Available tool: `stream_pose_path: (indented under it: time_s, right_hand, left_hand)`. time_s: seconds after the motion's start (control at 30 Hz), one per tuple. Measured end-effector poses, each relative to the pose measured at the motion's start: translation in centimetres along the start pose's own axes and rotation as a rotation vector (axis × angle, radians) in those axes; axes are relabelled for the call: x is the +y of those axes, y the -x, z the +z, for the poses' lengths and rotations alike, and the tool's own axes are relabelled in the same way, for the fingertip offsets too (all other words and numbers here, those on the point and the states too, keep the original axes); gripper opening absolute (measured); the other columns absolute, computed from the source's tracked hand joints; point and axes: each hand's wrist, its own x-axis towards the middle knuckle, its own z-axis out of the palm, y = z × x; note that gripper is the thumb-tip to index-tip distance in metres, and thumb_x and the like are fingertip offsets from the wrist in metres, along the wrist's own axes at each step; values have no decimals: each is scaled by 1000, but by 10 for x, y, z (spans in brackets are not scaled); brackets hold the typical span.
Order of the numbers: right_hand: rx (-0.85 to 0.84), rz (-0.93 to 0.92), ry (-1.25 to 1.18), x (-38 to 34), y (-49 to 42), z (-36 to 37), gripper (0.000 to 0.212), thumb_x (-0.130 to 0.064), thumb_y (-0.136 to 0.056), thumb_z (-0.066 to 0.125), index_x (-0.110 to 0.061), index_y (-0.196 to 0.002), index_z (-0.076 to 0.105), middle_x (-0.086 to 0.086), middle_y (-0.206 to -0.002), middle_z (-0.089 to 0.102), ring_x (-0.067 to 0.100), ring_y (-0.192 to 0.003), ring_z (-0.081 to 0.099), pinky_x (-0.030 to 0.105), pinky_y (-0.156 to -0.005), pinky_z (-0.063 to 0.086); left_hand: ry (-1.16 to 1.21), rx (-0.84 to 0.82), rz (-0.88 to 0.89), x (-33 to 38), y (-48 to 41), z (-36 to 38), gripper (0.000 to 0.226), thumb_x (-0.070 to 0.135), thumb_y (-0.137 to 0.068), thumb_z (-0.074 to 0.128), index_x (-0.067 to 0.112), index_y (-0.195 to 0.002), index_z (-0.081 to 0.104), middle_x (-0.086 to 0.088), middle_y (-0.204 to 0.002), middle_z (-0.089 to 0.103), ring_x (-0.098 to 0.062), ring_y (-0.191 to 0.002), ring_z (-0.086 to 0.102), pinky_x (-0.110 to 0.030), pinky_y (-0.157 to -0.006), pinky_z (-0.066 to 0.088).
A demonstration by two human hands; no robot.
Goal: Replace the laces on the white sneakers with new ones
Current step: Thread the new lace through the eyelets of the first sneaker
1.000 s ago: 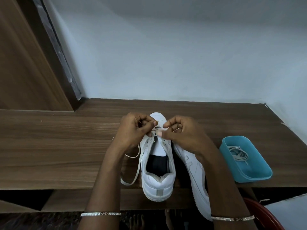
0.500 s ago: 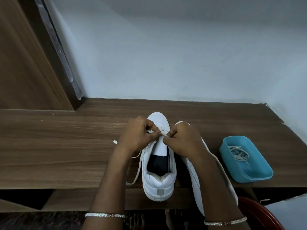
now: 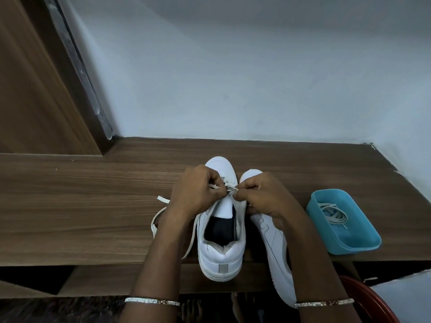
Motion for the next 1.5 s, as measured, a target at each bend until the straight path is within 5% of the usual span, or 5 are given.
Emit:
stream_pose_path:
  time_s: [0.47,0.9,1.17,1.3,1.5]
  right_hand:
    - [-125,98,-215,7,-5,-7,23,-12,-97,61,9,-101,69,17,-84,64,19,-71,64,24,-56,56]
    - [211,-90,-13,17,-16,9,8,-22,-75,61,-23,-69,66,-1,-65,71,23,-65,73,52,-75,60]
    - [253,43,-976,6,-8,-47,16,-3,-104,39,-4,-96,53,22,-97,74,31,-86,75,46,-82,61]
    - [278,96,-1427,12,-4,-69,25,-3,-103,37,-6,-83,51,8,-56,61,16,-44,60,36,-62,62]
    - [647,-21,-609,28,-7,-84,12,-15,-96,59,-18,-88,68,-13,-48,40,2,-40,31,17,-39,29]
  left_hand:
    - [-169,27,-48,8,2,12,11,33,-74,62,30,-71,72,10,-75,70,-17,-78,66,-31,-62,52]
    - [-112,-2,-109,9,5,3,8,44,-71,69,37,-67,68,14,-71,66,-10,-73,62,-30,-69,50]
    - [-113,-16,-156,8,5,3,25,55,-59,58,39,-74,71,19,-78,69,-8,-79,65,-34,-76,54]
    - [-151,-22,-174,9,5,2,25,56,-63,64,40,-80,72,20,-85,68,-10,-86,64,-41,-85,52]
    - [-152,-8,-161,8,5,2,21,53,-69,71,39,-86,72,18,-84,65,-7,-86,61,-43,-89,47]
